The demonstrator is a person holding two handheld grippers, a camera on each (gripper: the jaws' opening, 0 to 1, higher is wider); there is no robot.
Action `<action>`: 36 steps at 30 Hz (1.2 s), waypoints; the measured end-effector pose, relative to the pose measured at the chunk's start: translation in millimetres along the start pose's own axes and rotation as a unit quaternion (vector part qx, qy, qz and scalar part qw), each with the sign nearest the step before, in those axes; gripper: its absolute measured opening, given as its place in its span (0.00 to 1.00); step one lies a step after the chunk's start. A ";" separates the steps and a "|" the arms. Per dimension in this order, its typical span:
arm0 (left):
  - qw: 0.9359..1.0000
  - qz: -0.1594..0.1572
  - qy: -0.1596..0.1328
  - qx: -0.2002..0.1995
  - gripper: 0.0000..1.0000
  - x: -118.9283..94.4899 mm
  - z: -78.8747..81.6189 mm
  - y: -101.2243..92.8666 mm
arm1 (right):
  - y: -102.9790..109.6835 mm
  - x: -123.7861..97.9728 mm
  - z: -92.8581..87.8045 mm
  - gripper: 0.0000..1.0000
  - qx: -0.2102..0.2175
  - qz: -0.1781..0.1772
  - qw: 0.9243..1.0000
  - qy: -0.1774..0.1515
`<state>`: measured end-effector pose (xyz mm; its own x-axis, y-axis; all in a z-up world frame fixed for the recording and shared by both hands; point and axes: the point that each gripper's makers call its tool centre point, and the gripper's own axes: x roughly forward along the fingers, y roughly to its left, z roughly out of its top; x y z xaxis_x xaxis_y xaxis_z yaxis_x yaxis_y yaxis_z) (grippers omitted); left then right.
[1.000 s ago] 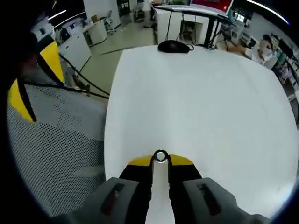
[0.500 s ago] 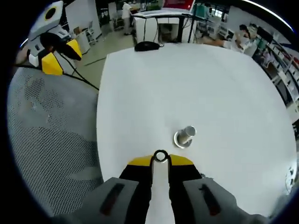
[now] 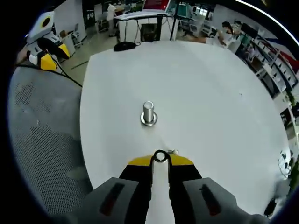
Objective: Place the washer onto the threaded stud by aligning its center hole with the stud, sliding it down to the base, and recovering from edge contact or off-axis alignment until the washer reaches the visible bottom stop.
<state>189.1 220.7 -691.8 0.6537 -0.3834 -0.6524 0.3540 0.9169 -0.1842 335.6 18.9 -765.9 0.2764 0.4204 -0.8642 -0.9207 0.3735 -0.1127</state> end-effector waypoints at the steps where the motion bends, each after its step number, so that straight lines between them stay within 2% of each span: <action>1: 1.000 0.000 0.000 0.000 0.22 0.1 -0.1 0.2 | -2.2 0.2 0.4 0.13 0.000 -0.001 1.000 0.000; 7: 1.000 0.002 0.002 -0.002 0.22 0.5 -0.6 1.3 | -11.6 4.8 -1.3 0.14 0.002 -0.004 1.000 0.007; 14: 1.000 0.002 0.003 -0.003 0.22 0.3 -0.7 1.3 | -11.0 11.0 -0.5 0.14 -0.008 -0.003 1.000 0.014; 36: 1.000 0.003 0.003 -0.005 0.22 0.4 -0.9 1.7 | -16.5 25.0 -7.3 0.14 0.004 0.007 0.999 0.037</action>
<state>189.3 222.2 -693.1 0.6518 -0.3779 -0.6575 0.3436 0.9201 -0.1882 355.6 17.2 -789.3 0.2424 0.3636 -0.8995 -0.9218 0.3754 -0.0966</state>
